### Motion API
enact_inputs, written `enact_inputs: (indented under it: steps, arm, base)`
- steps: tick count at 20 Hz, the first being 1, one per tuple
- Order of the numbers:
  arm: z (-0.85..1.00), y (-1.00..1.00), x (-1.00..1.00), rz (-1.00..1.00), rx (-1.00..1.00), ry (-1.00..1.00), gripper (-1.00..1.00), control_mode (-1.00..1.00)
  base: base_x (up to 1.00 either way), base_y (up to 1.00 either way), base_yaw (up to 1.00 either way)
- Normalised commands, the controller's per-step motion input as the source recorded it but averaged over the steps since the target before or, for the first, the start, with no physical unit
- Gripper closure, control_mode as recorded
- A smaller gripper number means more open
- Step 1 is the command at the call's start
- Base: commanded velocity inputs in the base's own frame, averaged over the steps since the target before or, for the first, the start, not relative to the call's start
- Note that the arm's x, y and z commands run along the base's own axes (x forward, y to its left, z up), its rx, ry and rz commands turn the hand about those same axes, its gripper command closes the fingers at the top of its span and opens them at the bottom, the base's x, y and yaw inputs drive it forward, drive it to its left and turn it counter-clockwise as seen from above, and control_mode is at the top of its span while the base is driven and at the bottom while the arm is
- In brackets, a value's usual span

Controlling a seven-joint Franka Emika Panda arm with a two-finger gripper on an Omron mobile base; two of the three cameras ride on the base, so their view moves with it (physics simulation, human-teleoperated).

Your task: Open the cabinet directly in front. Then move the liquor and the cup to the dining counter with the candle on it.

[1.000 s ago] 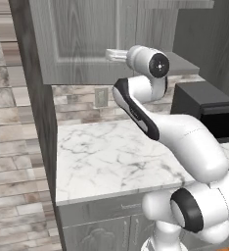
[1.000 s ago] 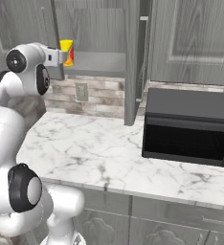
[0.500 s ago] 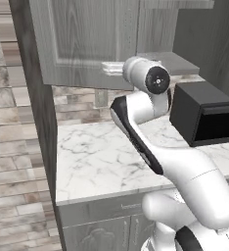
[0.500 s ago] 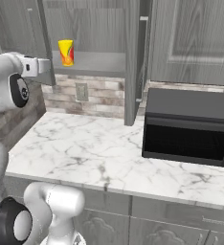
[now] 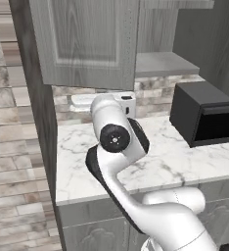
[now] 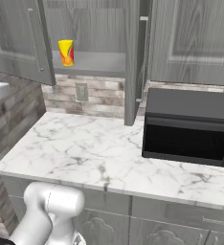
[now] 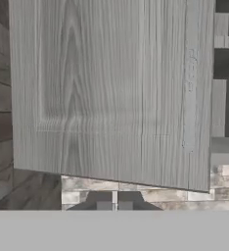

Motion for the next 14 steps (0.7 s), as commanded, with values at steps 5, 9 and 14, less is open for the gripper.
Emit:
enact_inputs:
  steps: [5,9,14]
  arm:
    - [0.13,-0.31,-0.17,0.0,0.11,-0.09,-1.0,-1.0]
    - [0.41,-0.97,-0.3,0.0,0.34,-0.14,-1.0,-1.0]
    - [0.23,-1.0,-0.09,0.0,0.39,-0.02,-1.0,-1.0]
  base:
    - [0.0,0.0,0.0]
    - [0.0,0.0,0.0]
    - [0.0,0.0,0.0]
